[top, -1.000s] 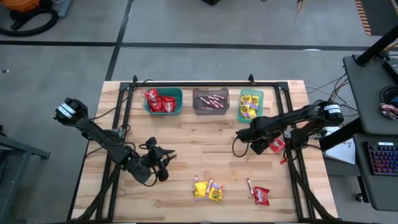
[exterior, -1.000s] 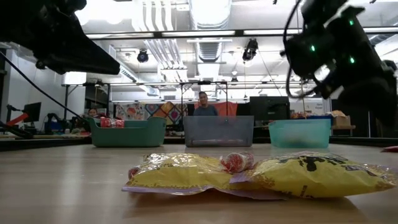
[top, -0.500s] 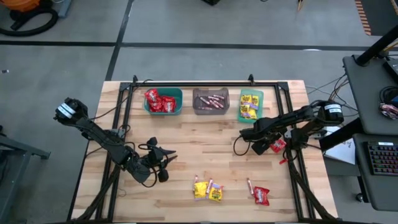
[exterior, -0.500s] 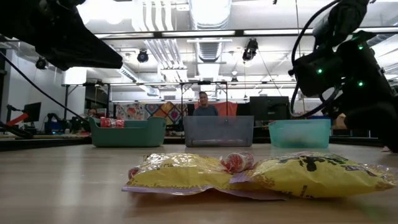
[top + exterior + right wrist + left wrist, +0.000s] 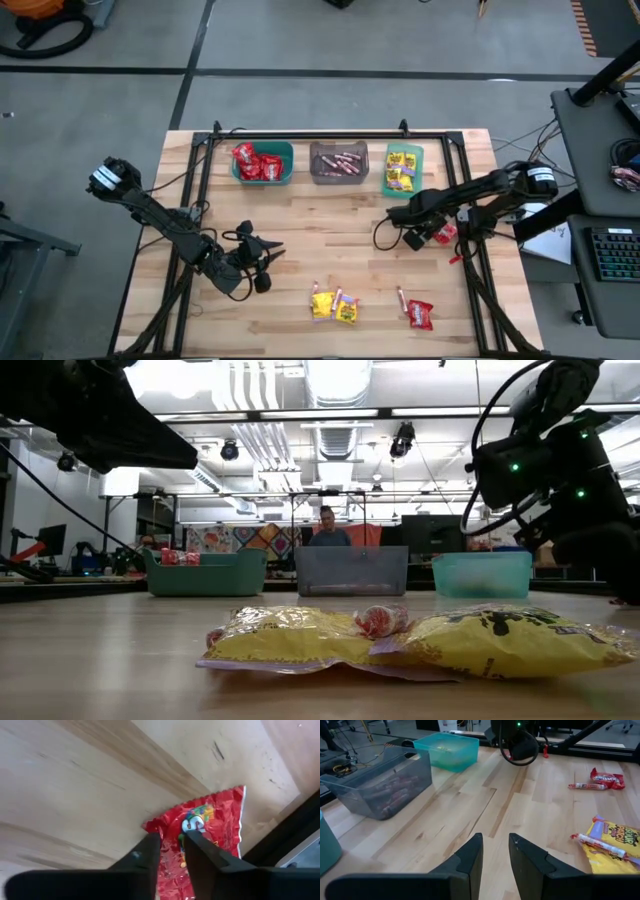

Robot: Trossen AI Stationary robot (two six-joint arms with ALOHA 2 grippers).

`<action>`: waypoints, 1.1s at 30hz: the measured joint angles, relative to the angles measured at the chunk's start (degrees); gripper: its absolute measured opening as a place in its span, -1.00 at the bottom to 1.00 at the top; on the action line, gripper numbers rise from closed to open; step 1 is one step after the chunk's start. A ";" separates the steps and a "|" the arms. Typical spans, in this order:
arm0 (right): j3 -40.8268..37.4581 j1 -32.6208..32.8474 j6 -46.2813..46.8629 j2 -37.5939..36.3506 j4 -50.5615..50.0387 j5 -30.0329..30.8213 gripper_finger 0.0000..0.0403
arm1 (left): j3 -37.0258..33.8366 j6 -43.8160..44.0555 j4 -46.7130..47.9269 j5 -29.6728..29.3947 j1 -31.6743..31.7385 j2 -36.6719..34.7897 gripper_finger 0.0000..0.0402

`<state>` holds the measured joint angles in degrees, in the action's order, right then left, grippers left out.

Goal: Sort candy
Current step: Put the red candy into the green bin

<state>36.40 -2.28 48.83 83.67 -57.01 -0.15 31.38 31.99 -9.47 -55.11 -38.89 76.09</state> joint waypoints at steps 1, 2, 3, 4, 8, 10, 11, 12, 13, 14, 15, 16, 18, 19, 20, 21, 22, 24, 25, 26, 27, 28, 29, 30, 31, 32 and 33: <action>-0.07 0.00 -0.17 0.01 0.06 0.14 -0.73 | 0.00 0.00 -0.02 0.00 0.00 0.00 -0.61; -0.08 0.00 -0.48 0.01 0.13 0.19 -0.79 | 0.00 0.00 -0.02 0.00 0.00 0.00 -0.61; -0.04 0.00 -0.99 -0.01 0.12 0.28 -0.85 | 0.00 0.02 -0.04 0.00 0.00 0.00 -0.61; -0.03 0.00 -1.45 -0.18 0.11 0.37 -0.89 | 0.00 0.11 -0.19 0.02 0.00 0.00 -0.61; 0.30 0.18 -1.66 -2.36 -0.07 0.32 -0.95 | 0.00 0.08 -2.44 0.08 0.00 0.37 -0.61; 1.30 0.65 -1.74 -3.84 0.83 0.39 -0.96 | 0.00 -0.05 -2.81 0.11 0.00 0.66 -0.61; 2.22 0.90 -1.83 -4.96 2.28 0.34 -0.96 | 0.00 -0.07 -2.90 0.13 0.00 0.73 -0.61; 3.22 1.13 -1.97 -6.12 3.45 0.35 -0.96 | 0.00 -0.11 -2.95 0.13 0.00 0.74 -0.61; 3.99 1.36 -2.25 -7.23 4.54 0.29 -0.96 | 0.00 -0.17 -3.02 0.13 0.00 0.74 -0.60; 4.31 1.57 -2.64 -8.28 5.74 0.19 -0.96 | 0.00 -0.17 -3.19 0.13 0.00 0.74 -0.60; 4.53 1.82 -3.19 -9.32 7.05 0.10 -0.96 | 0.00 -0.19 -3.21 0.14 0.00 0.74 -0.59; 4.84 2.02 -3.60 -10.31 10.14 -0.08 -0.96 | 0.00 -0.40 -3.34 0.13 0.00 0.74 -0.57; 5.29 2.16 -5.04 -12.20 17.44 -1.28 -0.96 | 0.00 -1.18 -4.57 0.16 0.00 0.74 -0.53; 5.25 2.16 -5.74 -12.93 20.19 -2.04 -0.96 | 0.00 -1.56 -4.95 0.15 0.00 0.74 -0.51; 5.08 2.16 -6.48 -13.42 23.00 -2.80 -0.96 | 0.00 -2.00 -5.31 0.19 0.00 0.76 -0.48; 5.01 2.16 -7.25 -13.52 26.13 -3.27 -0.96 | 0.00 -2.43 -5.74 0.17 0.00 0.76 -0.46; 5.01 2.16 -8.20 -13.52 29.19 -3.70 -0.96 | 0.00 -2.81 -6.41 0.17 0.00 0.76 -0.43; 5.01 2.16 -9.65 -13.43 33.86 -4.35 -0.96 | 0.00 -3.06 -7.07 0.17 0.00 0.76 -0.38; 5.01 2.16 -9.99 -13.19 35.74 -4.35 -0.96 | 0.00 -3.06 -7.13 0.20 0.00 0.76 -0.35; 5.03 2.16 -10.26 -12.81 36.98 -4.34 -0.96 | 0.00 -3.04 -7.28 0.17 0.00 0.76 -0.33; 5.03 2.16 -10.42 -12.19 37.28 -4.34 -0.96 | 0.00 -3.02 -7.48 0.17 0.00 0.76 -0.31; 5.03 2.16 -10.52 -11.60 37.00 -4.32 -0.96 | 0.00 -2.93 -7.54 0.17 0.00 0.76 -0.28; 5.03 2.16 -10.52 -11.00 36.85 -4.32 -0.96 | 0.00 -2.79 -7.52 0.18 0.00 0.76 -0.27; 5.03 2.16 -10.48 -10.38 36.71 -4.31 -0.96 | 0.00 -2.75 -7.53 0.19 0.00 0.76 -0.25; 5.05 2.16 -10.31 -9.71 36.26 -4.30 -0.96 | 0.00 -2.74 -7.60 0.17 0.00 0.76 -0.24; 5.09 2.16 -10.01 -9.05 35.53 -4.32 -0.96 | 0.00 -2.73 -7.65 0.17 0.00 0.76 -0.23; 5.09 2.16 -9.55 -8.42 34.54 -4.32 -0.96 | 0.00 -2.75 -7.65 0.20 0.00 0.76 -0.23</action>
<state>41.50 -0.12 39.28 75.25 -22.48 -4.47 31.38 29.23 -17.12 -54.92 -38.89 76.86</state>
